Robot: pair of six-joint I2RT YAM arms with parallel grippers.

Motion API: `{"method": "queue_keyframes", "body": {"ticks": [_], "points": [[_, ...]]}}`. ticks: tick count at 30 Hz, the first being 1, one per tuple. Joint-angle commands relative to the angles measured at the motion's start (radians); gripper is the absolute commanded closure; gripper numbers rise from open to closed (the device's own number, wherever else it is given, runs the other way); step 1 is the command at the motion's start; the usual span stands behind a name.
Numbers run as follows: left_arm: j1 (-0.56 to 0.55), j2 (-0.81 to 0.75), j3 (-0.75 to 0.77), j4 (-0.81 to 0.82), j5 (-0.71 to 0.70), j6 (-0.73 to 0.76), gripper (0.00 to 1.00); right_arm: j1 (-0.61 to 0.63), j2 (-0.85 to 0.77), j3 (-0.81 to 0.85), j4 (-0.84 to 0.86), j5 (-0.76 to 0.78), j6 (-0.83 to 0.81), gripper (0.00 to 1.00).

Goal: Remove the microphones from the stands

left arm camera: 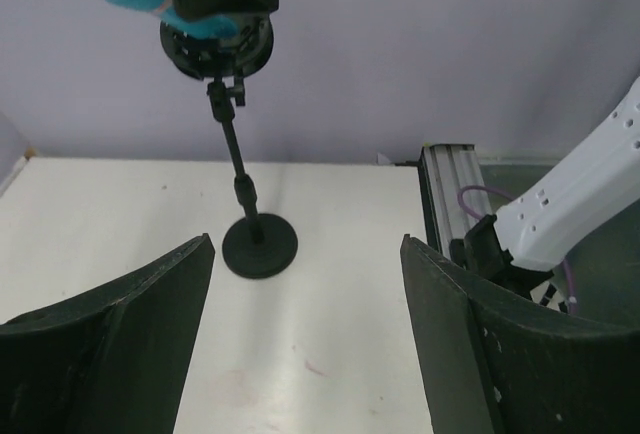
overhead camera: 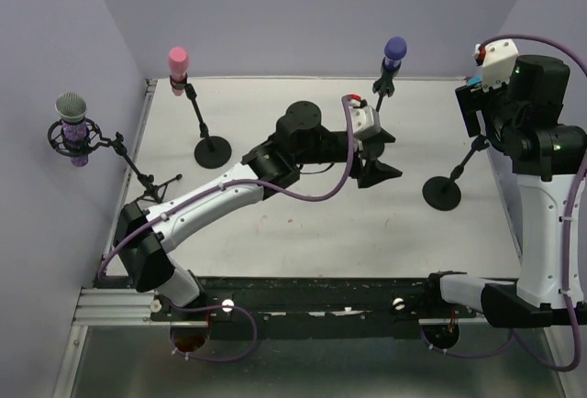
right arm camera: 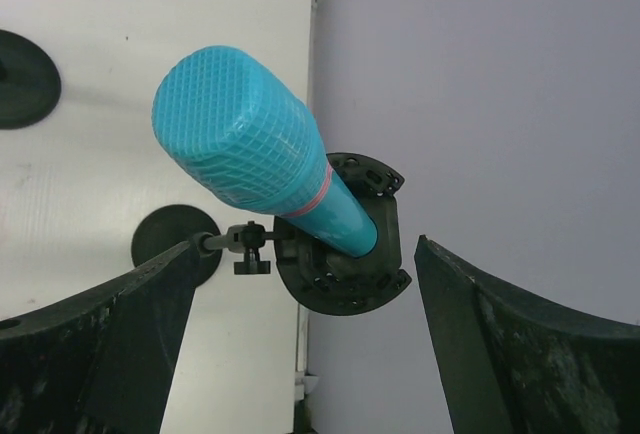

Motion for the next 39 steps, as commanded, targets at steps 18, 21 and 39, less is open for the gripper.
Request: {"method": "queue_keyframes", "body": {"ticks": [18, 21, 39], "points": [[-0.156, 0.585, 0.351, 0.471, -0.229, -0.027, 0.22, -0.001, -0.076, -0.222, 0.219, 0.092, -0.318, 0.14], [-0.161, 0.668, 0.443, 0.468, -0.223, -0.042, 0.22, 0.001, -0.065, -0.230, 0.224, 0.099, -0.303, 0.16], [-0.185, 0.986, 0.864, 0.455, -0.272, -0.074, 0.20, -0.001, -0.028, -0.300, 0.359, 0.156, -0.294, 0.36]]}}
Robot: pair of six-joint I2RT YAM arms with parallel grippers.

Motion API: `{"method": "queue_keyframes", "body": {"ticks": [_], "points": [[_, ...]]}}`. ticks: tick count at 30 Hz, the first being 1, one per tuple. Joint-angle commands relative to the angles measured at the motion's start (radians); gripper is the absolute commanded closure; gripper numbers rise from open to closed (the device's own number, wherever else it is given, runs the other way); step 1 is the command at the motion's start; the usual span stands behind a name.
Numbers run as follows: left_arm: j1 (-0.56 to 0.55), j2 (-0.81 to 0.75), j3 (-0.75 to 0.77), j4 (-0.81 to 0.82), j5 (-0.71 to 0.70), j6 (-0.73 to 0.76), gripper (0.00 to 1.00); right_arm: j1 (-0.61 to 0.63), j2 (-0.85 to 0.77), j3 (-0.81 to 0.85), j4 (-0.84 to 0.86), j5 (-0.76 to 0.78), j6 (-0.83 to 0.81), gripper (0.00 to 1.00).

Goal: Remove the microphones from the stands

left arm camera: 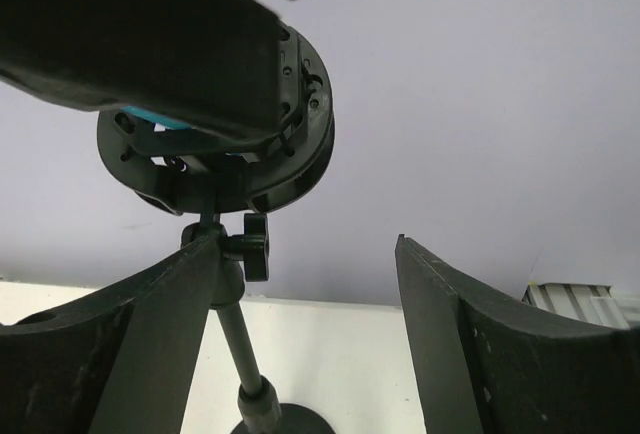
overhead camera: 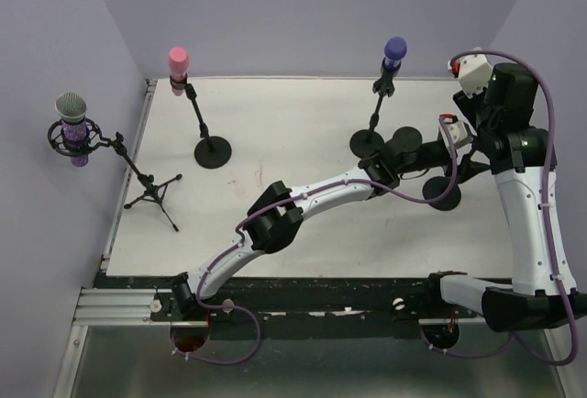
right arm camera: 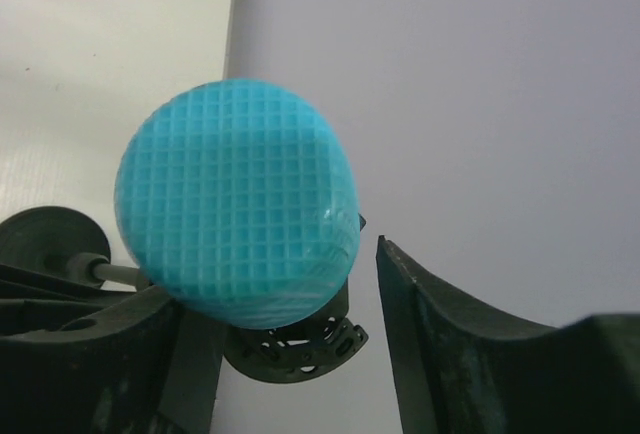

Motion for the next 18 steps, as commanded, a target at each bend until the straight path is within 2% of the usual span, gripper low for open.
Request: {"method": "queue_keyframes", "body": {"ticks": [1, 3, 9, 18], "points": [[-0.016, 0.016, 0.042, 0.034, -0.031, -0.007, 0.20, -0.001, 0.011, -0.003, 0.064, 0.032, -0.002, 0.39], [-0.014, 0.015, 0.037, 0.034, -0.035, -0.008, 0.20, -0.002, 0.012, 0.000, 0.071, 0.036, 0.001, 0.49], [-0.016, 0.005, 0.026, 0.031, -0.028, -0.008, 0.20, -0.002, 0.009, 0.048, 0.088, 0.058, 0.036, 0.95], [-0.016, -0.005, 0.025, 0.022, -0.017, -0.005, 0.20, -0.001, 0.011, 0.295, -0.068, -0.083, 0.065, 0.99]]}}
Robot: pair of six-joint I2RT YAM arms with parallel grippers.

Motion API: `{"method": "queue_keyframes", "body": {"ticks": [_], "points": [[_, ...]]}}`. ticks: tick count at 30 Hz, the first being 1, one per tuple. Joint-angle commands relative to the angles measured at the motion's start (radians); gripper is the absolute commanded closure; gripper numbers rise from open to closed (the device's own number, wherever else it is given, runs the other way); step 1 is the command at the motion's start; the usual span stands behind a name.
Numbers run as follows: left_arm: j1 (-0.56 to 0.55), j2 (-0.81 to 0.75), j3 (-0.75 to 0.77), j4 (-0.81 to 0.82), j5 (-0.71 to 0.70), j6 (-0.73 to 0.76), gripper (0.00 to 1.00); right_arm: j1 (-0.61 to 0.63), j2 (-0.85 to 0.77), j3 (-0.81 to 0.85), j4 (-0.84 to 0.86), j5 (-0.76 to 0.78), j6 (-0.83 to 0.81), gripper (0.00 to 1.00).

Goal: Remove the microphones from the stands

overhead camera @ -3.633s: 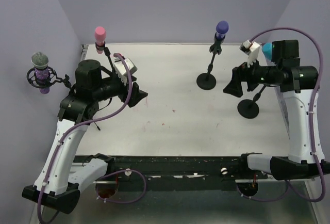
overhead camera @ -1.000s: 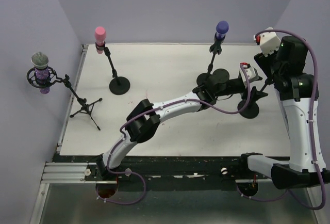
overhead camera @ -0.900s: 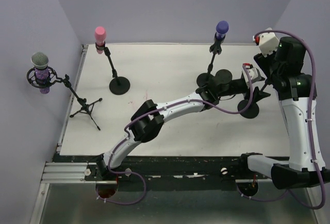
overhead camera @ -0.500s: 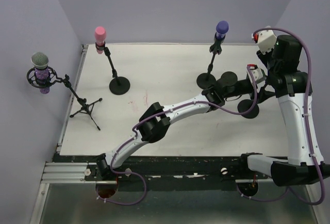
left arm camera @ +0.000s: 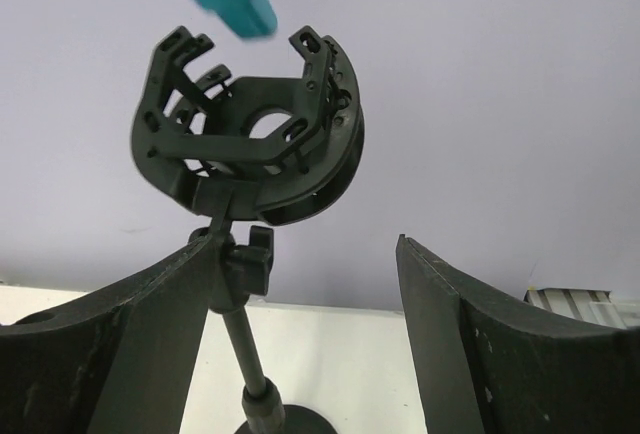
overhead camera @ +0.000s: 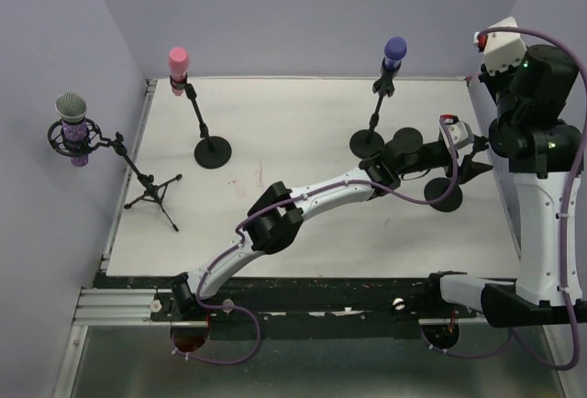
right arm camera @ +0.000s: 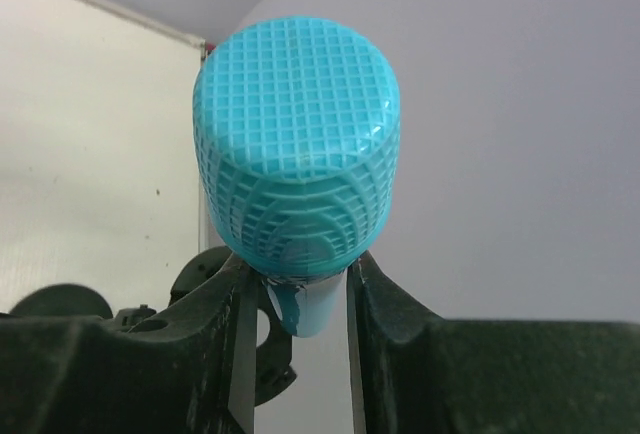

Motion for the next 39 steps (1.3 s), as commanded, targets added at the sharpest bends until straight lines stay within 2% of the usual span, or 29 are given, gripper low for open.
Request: {"method": "queue_keyframes", "body": {"ticks": [1, 7, 11, 16, 22, 26, 29, 31, 33, 35, 39], "points": [[-0.009, -0.017, 0.012, 0.017, -0.005, -0.005, 0.20, -0.001, -0.023, 0.107, -0.055, -0.078, 0.019, 0.99], [-0.004, -0.132, -0.106, 0.029, -0.009, -0.004, 0.16, -0.001, 0.007, 0.258, -0.110, -0.210, 0.091, 0.99], [0.011, -0.322, -0.313, 0.049, 0.000, -0.005, 0.13, -0.002, 0.052, 0.372, -0.160, -0.348, 0.179, 0.99], [0.054, -0.641, -0.603, 0.017, 0.070, -0.013, 0.12, -0.002, 0.070, 0.424, -0.174, -0.597, 0.278, 0.99], [0.143, -0.981, -0.830, -0.211, 0.144, -0.010, 0.11, -0.001, 0.103, 0.429, -0.215, -0.966, 0.357, 0.99], [0.230, -1.139, -0.872, -0.464, 0.211, 0.026, 0.11, -0.002, 0.106, 0.363, -0.213, -1.242, 0.400, 0.99], [0.289, -1.228, -0.906, -0.592, 0.273, 0.061, 0.11, 0.001, 0.083, 0.233, -0.106, -1.480, 0.490, 0.99], [0.315, -1.281, -0.936, -0.650, 0.306, 0.110, 0.11, -0.001, 0.054, 0.100, 0.076, -1.580, 0.608, 0.99], [0.329, -1.322, -0.962, -0.687, 0.322, 0.188, 0.10, -0.001, 0.028, -0.023, 0.281, -1.638, 0.766, 0.99], [0.332, -1.342, -0.984, -0.704, 0.322, 0.225, 0.09, 0.014, 0.030, -0.072, 0.419, -1.659, 0.850, 0.99], [0.332, -1.321, -0.972, -0.687, 0.323, 0.191, 0.09, 0.100, 0.102, -0.016, 0.397, -1.668, 0.805, 0.99]]}}
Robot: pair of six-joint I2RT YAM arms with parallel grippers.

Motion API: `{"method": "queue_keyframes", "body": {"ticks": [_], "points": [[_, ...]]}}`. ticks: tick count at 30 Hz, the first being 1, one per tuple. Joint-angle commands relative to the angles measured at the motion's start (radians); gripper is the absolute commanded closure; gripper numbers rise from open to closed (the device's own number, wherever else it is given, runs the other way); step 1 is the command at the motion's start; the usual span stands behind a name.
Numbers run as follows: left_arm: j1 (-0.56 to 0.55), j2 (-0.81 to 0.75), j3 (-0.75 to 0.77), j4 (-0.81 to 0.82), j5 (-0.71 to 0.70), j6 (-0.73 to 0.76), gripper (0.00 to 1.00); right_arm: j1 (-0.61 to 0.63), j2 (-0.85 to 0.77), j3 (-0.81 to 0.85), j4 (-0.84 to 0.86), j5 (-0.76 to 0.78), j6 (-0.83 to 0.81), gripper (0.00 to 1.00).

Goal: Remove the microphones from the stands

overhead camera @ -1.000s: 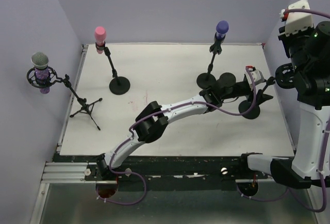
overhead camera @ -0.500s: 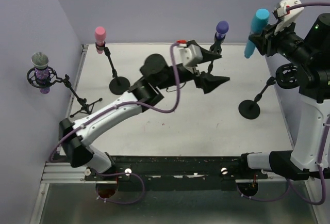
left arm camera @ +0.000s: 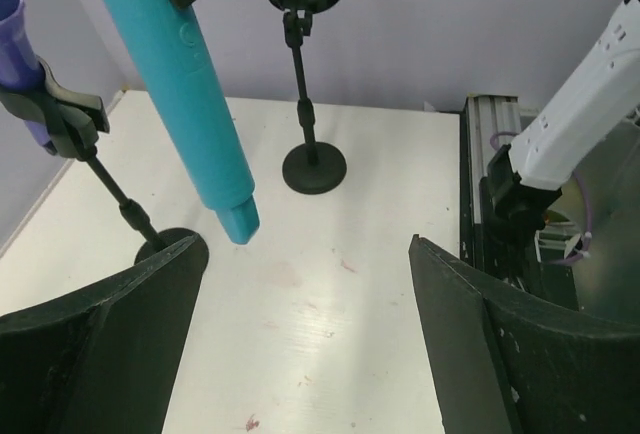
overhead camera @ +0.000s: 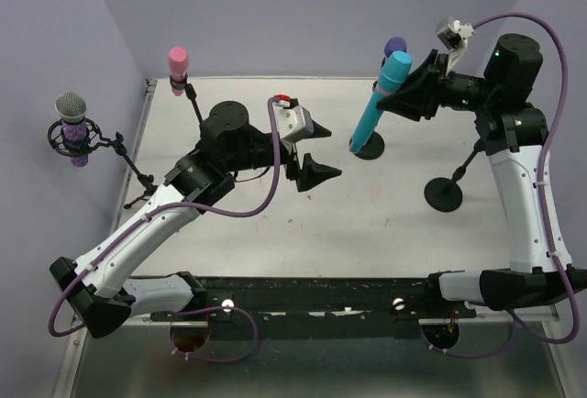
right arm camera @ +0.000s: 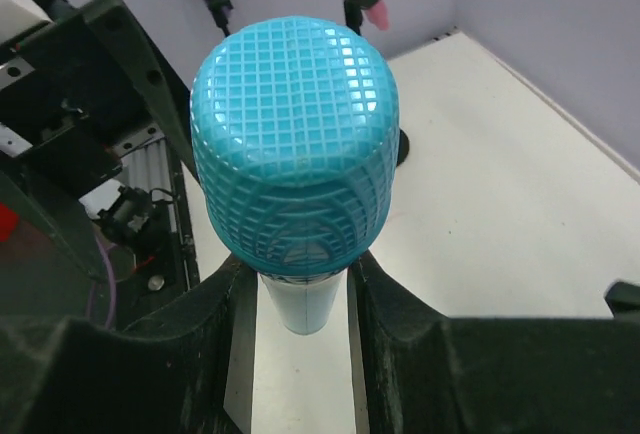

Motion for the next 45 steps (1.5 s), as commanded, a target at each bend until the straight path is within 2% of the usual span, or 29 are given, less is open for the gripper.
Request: {"method": "queue_keyframes", "body": {"ticks": [1, 9, 16, 23, 30, 39, 43, 45], "points": [[0.003, 0.018, 0.015, -0.039, 0.053, 0.014, 0.08, 0.095, 0.041, 0.063, 0.110, -0.099, 0.033, 0.99], [0.005, 0.102, 0.119, -0.057, 0.030, -0.007, 0.09, 0.228, 0.059, 0.046, 0.099, -0.035, -0.025, 0.99], [0.006, 0.121, 0.123, -0.031, 0.017, -0.062, 0.14, 0.261, 0.049, 0.021, 0.084, 0.005, -0.064, 0.99], [0.025, 0.138, 0.118, 0.026, -0.131, -0.086, 0.12, 0.273, 0.049, 0.005, 0.110, -0.006, -0.005, 0.99], [0.037, 0.150, 0.124, 0.072, -0.181, -0.087, 0.09, 0.274, 0.068, -0.011, 0.182, -0.039, 0.090, 0.99], [0.046, 0.165, 0.135, 0.060, -0.022, -0.131, 0.24, 0.284, 0.082, -0.025, 0.214, -0.016, 0.113, 0.99], [0.049, 0.183, 0.150, 0.064, 0.055, -0.158, 0.38, 0.290, 0.078, -0.041, 0.220, -0.007, 0.117, 0.99], [0.052, 0.191, 0.156, 0.064, 0.073, -0.167, 0.50, 0.293, 0.078, -0.046, 0.217, 0.002, 0.114, 0.99]]}}
